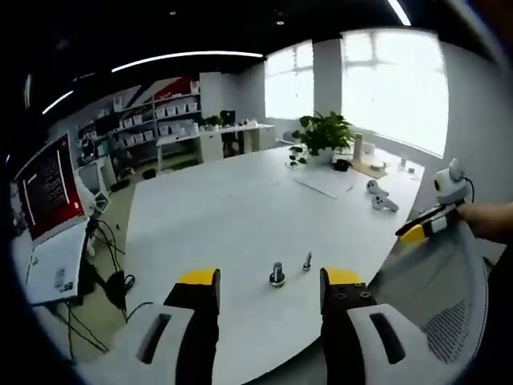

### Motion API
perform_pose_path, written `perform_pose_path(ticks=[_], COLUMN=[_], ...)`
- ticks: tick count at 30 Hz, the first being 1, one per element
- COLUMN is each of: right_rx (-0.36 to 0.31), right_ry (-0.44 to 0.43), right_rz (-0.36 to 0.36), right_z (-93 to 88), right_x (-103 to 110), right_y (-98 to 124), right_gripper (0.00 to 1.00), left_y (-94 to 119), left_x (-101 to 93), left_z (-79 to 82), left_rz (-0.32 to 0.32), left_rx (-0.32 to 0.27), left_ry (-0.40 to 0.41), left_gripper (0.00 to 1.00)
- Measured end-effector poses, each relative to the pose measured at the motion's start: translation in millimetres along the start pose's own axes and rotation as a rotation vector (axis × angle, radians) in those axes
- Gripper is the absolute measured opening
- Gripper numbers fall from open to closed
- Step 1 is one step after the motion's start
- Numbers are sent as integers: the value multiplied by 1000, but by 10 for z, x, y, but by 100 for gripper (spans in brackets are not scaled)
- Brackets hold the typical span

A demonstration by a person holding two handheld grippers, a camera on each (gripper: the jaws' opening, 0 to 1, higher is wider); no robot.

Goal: Place the washer onto the threaded stud by aligning its center hole with the stud, sliding it down to the base, and recovering from edge contact or off-axis alignment until the washer reaches the visible bottom stop.

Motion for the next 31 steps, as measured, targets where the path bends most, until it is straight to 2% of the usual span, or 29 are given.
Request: perform_pose_path(ticks=[2,5,8,11,17,20,21,23,24,28,31], right_rx=[2,6,4,4,6,3,2,3,4,2,0], right_ry=[-2,0,-2,-2,-2,-6,-7,-8,-8,-10,-12], right_rz=[0,0,0,0,3,2,2,1,2,0,-1], right_z=[-4,-10,-9,-9,-12,-14,-13,-13,-14,-11,-13], right_x=[0,3,2,3,9,8,7,4,7,8,11], right_y=[2,1,3,2,3,6,6,5,5,4,5], right_gripper=[40,40,40,40,40,40,40,40,40,40,40], left_y=[41,110,189,256,251,252,250,252,257,238,230], left_x=[51,106,147,223,217,170,161,168,186,190,184], left_z=[-68,-143,-192,-267,-423,-510,-538,-569,-547,-592,-631], left_rz=[40,92,142,222,242,234,233,248,258,246,251], left_rx=[-16,-32,-71,-106,-106,-135,-129,-110,-122,-101,-77], left_ry=[52,46,93,58,100,217,221,177,163,206,184], left_gripper=[49,49,50,54,55,58,58,56,55,55,51])
Point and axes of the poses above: the point that each gripper's makers call its tool centre point, and the gripper's own axes: y roughly backward along the fingers, x roughly to its left, z roughly out of its top, the point moved 2 cm from there along y, roughly backward along the fingers, and after that the axes turned 1 degree about y, right-handed, at the moved point
